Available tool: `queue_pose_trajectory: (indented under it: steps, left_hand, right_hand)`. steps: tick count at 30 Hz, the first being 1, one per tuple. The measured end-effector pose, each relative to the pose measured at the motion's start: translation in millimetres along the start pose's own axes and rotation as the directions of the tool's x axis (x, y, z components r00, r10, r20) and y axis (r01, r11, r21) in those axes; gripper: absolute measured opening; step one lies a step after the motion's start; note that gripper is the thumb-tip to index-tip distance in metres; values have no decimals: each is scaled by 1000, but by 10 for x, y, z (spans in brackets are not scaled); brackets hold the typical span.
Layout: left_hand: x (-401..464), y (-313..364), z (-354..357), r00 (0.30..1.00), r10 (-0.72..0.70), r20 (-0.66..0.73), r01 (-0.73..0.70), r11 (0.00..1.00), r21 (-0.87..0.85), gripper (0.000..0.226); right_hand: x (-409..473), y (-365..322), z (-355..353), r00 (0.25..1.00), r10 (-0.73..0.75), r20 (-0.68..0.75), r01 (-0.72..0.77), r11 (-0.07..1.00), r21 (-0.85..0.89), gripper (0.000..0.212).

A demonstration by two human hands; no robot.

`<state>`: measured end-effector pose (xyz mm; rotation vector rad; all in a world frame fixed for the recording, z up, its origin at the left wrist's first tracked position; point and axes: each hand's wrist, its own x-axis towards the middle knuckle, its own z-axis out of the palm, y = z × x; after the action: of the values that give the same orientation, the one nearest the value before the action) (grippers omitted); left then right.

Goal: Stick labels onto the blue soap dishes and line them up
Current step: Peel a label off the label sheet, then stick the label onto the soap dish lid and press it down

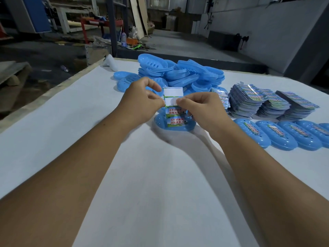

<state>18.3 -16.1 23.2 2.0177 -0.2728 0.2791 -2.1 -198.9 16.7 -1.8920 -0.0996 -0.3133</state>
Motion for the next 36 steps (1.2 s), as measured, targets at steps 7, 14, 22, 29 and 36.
queue_pose_trajectory:
  steps: [7,14,22,29,36]
  left_hand:
    - [47,-45,-36,998,-36,-43,43,985,168,22]
    - [80,-107,-20,995,-91,-45,100,952,290,18]
    - [61,-171,-156,988,-130,-87,156,763,627,22]
    - [70,-198,-265,969,-197,-149,221,425,878,42]
    - [17,-10,-92,983,-175,-63,183,969,164,30]
  right_hand:
    - [38,17,-79,992,123,-36,-121,990,70,23]
    - [59,8,-124,967,250,-49,-234,948,217,13]
    - [78,12,-146,948,302,-104,-272,934,233,9]
    - [73,22,-116,965,249,-76,-233,956,178,14]
    - [37,43,-20,989,45,-141,-49,998,-27,24]
